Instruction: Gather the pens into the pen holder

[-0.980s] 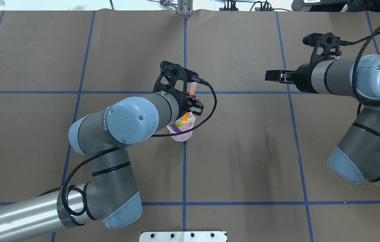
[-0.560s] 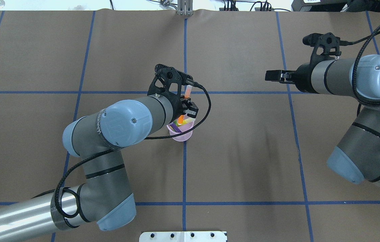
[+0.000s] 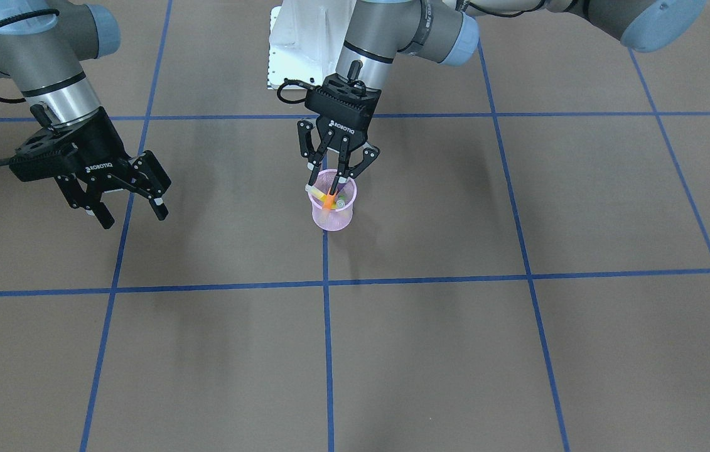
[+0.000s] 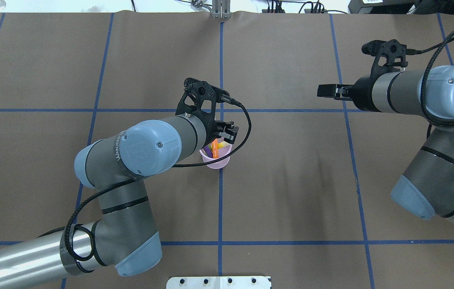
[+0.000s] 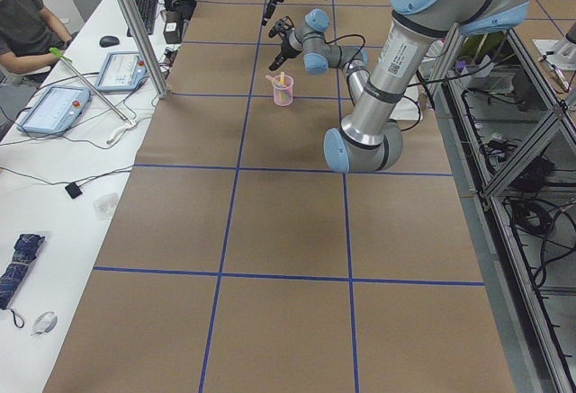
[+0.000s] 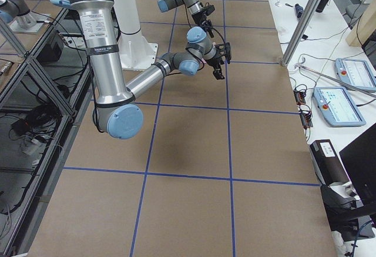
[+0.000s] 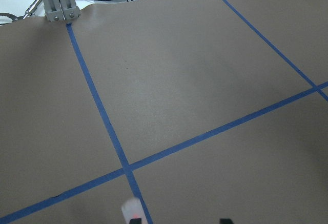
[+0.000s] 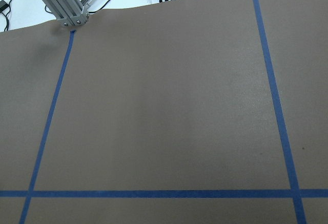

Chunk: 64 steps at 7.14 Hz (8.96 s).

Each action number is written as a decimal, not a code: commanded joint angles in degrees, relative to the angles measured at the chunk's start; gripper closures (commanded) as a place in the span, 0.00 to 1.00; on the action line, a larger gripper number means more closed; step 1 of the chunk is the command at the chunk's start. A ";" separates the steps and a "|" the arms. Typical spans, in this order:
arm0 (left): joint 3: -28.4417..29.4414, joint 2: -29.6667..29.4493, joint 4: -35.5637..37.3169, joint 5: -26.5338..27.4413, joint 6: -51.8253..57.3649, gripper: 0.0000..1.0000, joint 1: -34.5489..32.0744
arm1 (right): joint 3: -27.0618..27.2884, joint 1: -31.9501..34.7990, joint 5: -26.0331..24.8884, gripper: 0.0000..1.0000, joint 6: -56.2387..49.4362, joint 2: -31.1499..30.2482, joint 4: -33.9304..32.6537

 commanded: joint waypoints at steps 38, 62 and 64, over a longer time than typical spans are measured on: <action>0.11 43.32 20.38 -51.77 51.30 0.00 -59.43 | -16.33 39.55 33.57 0.00 -64.76 -8.74 -32.61; -4.63 48.16 20.29 -57.05 50.80 0.00 -59.25 | -13.78 39.64 34.01 0.00 -64.59 -10.24 -32.26; -4.63 47.72 20.29 -57.05 50.88 0.00 -59.25 | -13.60 39.64 34.10 0.00 -64.67 -10.15 -32.26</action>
